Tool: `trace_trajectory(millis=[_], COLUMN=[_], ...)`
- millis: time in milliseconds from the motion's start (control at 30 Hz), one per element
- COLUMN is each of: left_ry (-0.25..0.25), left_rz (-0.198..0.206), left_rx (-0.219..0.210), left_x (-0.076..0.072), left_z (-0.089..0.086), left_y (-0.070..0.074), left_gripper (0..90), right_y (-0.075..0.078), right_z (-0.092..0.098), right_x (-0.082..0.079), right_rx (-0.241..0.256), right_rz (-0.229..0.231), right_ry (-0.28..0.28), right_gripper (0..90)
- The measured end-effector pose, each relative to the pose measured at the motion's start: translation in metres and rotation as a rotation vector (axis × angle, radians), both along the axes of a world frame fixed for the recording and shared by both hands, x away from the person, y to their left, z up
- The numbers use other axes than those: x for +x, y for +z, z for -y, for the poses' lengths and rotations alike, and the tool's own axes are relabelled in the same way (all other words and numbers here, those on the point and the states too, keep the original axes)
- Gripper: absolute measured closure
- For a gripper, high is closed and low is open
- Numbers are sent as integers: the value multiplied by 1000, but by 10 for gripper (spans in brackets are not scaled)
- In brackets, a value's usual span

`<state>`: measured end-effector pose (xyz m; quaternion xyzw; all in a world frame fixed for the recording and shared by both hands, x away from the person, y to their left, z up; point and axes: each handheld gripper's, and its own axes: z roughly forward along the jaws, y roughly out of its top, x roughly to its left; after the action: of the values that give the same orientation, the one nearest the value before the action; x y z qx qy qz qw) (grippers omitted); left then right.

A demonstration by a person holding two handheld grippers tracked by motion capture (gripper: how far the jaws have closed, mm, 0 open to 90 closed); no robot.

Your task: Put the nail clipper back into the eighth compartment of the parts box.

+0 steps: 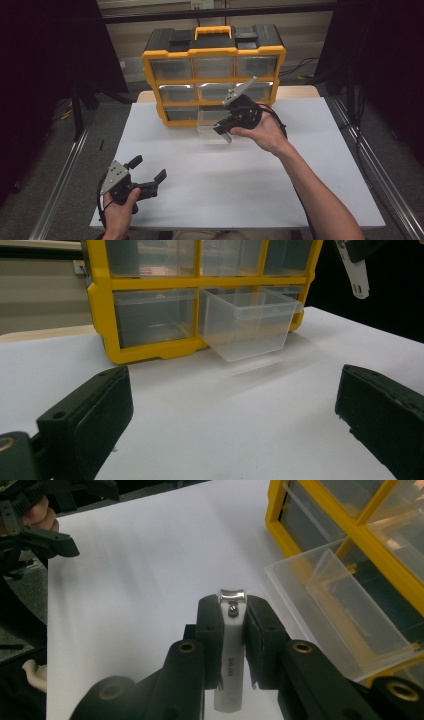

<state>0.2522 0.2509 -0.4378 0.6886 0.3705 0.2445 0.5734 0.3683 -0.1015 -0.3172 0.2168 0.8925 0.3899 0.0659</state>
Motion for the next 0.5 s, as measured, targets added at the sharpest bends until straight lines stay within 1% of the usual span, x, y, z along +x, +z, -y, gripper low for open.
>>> trace_trajectory(millis=[133, 200, 267, 333, 400, 433, 500], left_ry=[12, 11, 17, 14, 9, 13, 12], left_rz=[8, 8, 6, 7, 10, 9, 8], left_rx=[3, 3, 6, 6, 1, 8, 5], left_x=[0, 0, 1, 1, 0, 0, 0], left_z=[-1, -1, -1, -1, -1, -1, -1], left_y=[1, 0, 0, 0, 0, 0, 0], left_gripper=[25, 25, 25, 25, 25, 25, 25], right_y=[4, 7, 9, 11, 12, 12, 12], right_z=[-4, -5, -6, -6, -6, -7, -8], right_x=[5, 8, 11, 15, 21, 22, 26], right_rx=[-11, -25, -27, -30, -30, -39, -31], right_rz=[6, 11, 13, 10, 8, 6, 12], right_ry=[0, -1, 4, -17, -10, -23, -15], right_gripper=[781, 781, 780, 781, 781, 781, 781])
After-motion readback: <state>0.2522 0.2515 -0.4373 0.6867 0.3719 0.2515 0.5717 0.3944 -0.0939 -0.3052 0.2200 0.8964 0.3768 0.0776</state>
